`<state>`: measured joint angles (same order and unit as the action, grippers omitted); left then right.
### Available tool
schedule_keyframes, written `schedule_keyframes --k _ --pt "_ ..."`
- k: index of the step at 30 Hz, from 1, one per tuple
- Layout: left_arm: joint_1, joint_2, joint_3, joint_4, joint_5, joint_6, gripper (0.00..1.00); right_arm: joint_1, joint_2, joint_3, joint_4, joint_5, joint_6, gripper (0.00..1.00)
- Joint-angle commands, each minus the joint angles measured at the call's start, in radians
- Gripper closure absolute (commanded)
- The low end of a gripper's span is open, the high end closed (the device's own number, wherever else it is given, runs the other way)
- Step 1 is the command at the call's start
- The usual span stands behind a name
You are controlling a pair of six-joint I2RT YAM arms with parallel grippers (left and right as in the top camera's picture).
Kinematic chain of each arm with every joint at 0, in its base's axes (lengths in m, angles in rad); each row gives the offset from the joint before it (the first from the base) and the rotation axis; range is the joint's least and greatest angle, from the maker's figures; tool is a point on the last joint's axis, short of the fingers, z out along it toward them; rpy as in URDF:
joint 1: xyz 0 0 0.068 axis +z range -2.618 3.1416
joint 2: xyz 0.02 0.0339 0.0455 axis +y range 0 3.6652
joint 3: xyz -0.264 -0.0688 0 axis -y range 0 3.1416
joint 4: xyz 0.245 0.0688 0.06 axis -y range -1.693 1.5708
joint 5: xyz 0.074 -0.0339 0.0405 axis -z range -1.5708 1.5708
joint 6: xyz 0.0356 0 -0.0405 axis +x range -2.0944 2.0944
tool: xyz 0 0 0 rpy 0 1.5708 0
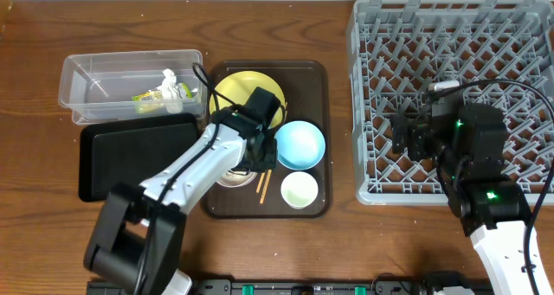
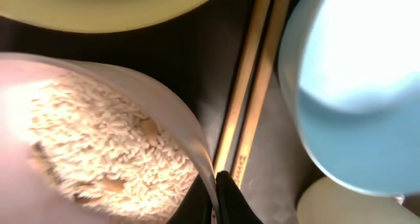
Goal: Sort waste into correct bins and load items into the dishwasher rack
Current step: 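Grasp the rim of the white rice bowl with the left gripper, then tip the white bowl over the black tray to pour out the rice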
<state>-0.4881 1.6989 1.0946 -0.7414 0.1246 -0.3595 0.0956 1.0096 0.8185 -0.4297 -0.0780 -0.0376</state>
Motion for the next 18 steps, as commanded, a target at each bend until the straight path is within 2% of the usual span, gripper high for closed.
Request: schedule_keyframes --k 1,5,9,18 --pt "0.005 -0.099 0.027 -0.010 0.000 0.003 0.94 0.006 -0.003 0.020 -0.001 0.002 -0.002 0.01" --pt "0.057 -0.204 0.027 -0.030 -0.001 0.006 0.94 0.006 -0.003 0.020 -0.001 0.003 -0.002 0.01" --pt "0.181 -0.283 0.027 -0.062 0.022 0.018 0.94 0.006 -0.003 0.020 -0.001 0.002 -0.001 0.01" --pt "0.566 -0.257 0.003 -0.058 0.526 0.306 0.94 0.006 -0.003 0.020 -0.001 0.002 -0.002 0.01"
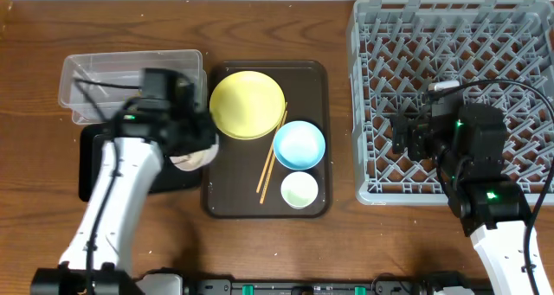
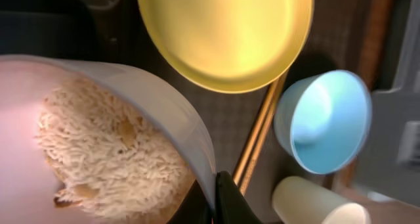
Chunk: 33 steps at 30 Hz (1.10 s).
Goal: Sort waste into correct bins and load items into the dishwasher rack
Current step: 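Tip the white bowl over the black tray to pour out the rice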
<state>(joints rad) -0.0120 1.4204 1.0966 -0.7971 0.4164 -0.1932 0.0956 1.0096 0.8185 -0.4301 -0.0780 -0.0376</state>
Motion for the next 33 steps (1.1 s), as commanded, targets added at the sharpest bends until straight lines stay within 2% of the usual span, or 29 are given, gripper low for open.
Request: schedule_keyframes --k 1,8,12,18,33 --pt "0.141 0.034 -0.004 -0.003 0.295 0.171 0.94 0.006 -0.003 0.020 -0.001 0.002 -0.001 0.01" --pt "0.444 0.159 -0.024 -0.009 0.753 0.367 0.94 0.006 -0.003 0.020 0.000 0.002 -0.002 0.01" --pt "0.567 0.276 -0.025 -0.010 0.933 0.374 0.94 0.006 -0.003 0.020 0.000 0.002 -0.001 0.01" --pt "0.663 0.403 -0.025 -0.010 1.158 0.373 0.94 0.006 -0.003 0.020 0.000 0.002 -0.001 0.01" --pt "0.719 0.437 -0.026 -0.067 1.157 0.345 0.94 0.006 -0.003 0.020 0.000 0.002 -0.001 0.01"
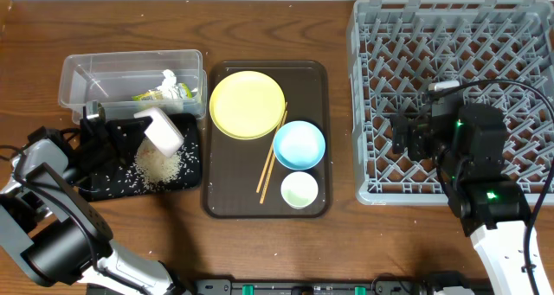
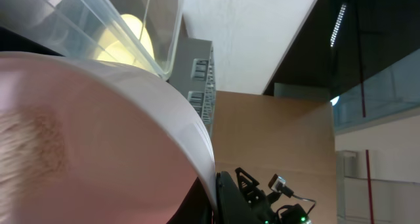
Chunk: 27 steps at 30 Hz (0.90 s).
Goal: Sort waste into correct bins and load items into the dishwasher rack
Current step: 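Tip the white bowl over the black tray to pour out the rice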
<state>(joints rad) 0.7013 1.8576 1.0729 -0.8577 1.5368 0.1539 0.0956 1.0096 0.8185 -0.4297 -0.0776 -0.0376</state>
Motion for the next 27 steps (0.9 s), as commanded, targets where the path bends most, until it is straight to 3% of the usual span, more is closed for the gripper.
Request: schedule_keyframes --k 1,6,13,21,23,25,27 --pt "0.005 -0.001 -0.002 -0.006 0.037 -0.002 0.94 0.006 -0.003 0.020 -0.001 0.002 -0.002 0.01" --pt "0.005 0.000 -0.002 0.006 0.036 -0.001 0.94 0.006 -0.003 0.020 -0.001 0.002 -0.002 0.01" --pt "0.005 0.000 -0.002 0.195 -0.042 -0.001 0.94 0.006 -0.003 0.020 -0.001 0.002 -0.001 0.01" --pt "0.003 -0.004 -0.002 0.188 0.033 0.059 0.94 0.006 -0.003 0.020 -0.002 0.002 -0.001 0.01" --pt "0.004 -0.002 -0.002 0.191 -0.015 0.023 0.94 0.006 -0.003 0.020 -0.002 0.002 -0.001 0.01" --pt "0.005 -0.002 -0.002 0.190 -0.101 -0.089 0.94 0.006 -0.003 0.020 -0.001 0.002 -0.001 0.01" --pt "0.004 -0.002 -0.002 0.189 -0.079 -0.085 0.94 0.006 -0.003 0.020 0.000 0.002 -0.001 0.01"
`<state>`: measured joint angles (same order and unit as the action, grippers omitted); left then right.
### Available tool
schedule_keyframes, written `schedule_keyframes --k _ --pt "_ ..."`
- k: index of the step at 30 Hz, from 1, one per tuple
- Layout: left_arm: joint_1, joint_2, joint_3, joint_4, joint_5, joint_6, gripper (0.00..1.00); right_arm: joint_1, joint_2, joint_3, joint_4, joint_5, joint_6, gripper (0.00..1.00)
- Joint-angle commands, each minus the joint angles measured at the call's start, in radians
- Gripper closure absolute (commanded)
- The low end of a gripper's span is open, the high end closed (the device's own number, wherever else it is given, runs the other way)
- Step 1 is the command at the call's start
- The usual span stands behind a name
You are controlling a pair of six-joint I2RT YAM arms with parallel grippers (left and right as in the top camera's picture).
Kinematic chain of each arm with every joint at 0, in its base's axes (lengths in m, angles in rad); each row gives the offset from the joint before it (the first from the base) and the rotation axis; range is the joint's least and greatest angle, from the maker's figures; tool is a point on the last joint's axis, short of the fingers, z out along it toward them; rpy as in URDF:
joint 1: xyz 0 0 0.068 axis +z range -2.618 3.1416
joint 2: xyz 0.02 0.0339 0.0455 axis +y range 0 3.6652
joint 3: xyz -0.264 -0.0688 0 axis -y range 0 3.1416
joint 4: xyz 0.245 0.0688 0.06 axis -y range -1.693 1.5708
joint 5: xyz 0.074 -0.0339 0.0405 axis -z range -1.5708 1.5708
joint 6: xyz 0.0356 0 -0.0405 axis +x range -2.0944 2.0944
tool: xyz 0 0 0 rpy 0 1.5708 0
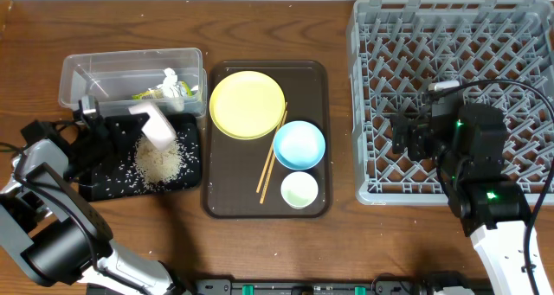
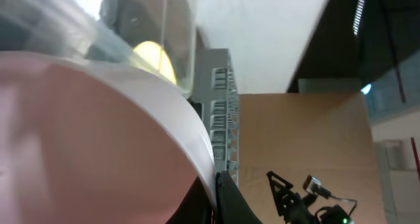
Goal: Sort waste into correct bins and load items into the dishwasher rack
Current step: 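Tip the white bowl over the black tray to pour out the rice, then return the emptied white bowl to the brown tray with the left gripper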
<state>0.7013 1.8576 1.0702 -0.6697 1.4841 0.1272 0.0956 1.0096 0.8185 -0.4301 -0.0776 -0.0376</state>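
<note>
My left gripper [image 1: 132,122] is shut on the rim of a white bowl [image 1: 154,125], which is tipped on its side over the black tray [image 1: 99,148]. A pile of rice [image 1: 160,162] lies on that tray below it. In the left wrist view the bowl [image 2: 92,138] fills the left side, its rim pinched between my fingers [image 2: 226,198]. A yellow plate [image 1: 248,105], blue bowl [image 1: 299,144], chopsticks [image 1: 269,163] and small pale cup [image 1: 299,189] rest on the brown tray [image 1: 316,79]. My right gripper [image 1: 400,137] hovers over the grey dishwasher rack [image 1: 450,35].
A clear plastic bin [image 1: 104,70] holding wrappers stands just behind the black tray, close to the tipped bowl. The rack fills the right side of the table. Bare wooden table lies between the brown tray and the rack.
The tipped bowl has shifted slightly toward the clear bin and looks emptier. The rice pile on the black tray is about the same. The right arm has not moved.
My left gripper was shut on the rim of a rice-filled bowl on the brown tray. Then it held the bowl, still full, at the black tray's edge. Then the bowl was tipped over the black tray with rice spilled there, as it is now.
</note>
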Motion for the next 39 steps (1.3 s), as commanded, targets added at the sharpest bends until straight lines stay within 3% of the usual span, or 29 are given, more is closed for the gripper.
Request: schedule_keyframes --k 1,4,9,15,21,27,33,39 --pt "0.004 -0.002 0.001 -0.001 0.002 -0.052 0.94 0.006 -0.003 0.020 0.000 0.002 -0.001 0.01" --pt "0.004 -0.005 0.001 -0.002 0.089 -0.038 0.94 0.006 -0.003 0.020 0.000 0.002 -0.001 0.01" --pt "-0.026 -0.063 0.001 -0.064 0.050 0.004 0.93 0.006 -0.003 0.020 0.000 0.002 -0.001 0.01" --pt "-0.156 -0.238 0.001 -0.187 -0.308 0.011 0.94 0.006 -0.003 0.020 0.003 0.002 -0.001 0.01" --pt "-0.431 -0.381 0.001 -0.196 -0.603 -0.007 0.94 0.006 -0.003 0.020 0.008 0.002 -0.001 0.01" --pt "-0.729 -0.366 0.000 -0.192 -0.988 -0.073 0.94 0.006 -0.003 0.020 0.007 0.002 -0.001 0.01" --pt "-0.934 -0.307 0.000 -0.141 -1.098 -0.089 0.94 0.006 -0.003 0.020 -0.001 0.002 -0.001 0.01" --pt "-1.025 -0.234 0.000 -0.125 -1.209 -0.126 0.93 0.006 -0.003 0.020 -0.015 0.002 -0.001 0.01"
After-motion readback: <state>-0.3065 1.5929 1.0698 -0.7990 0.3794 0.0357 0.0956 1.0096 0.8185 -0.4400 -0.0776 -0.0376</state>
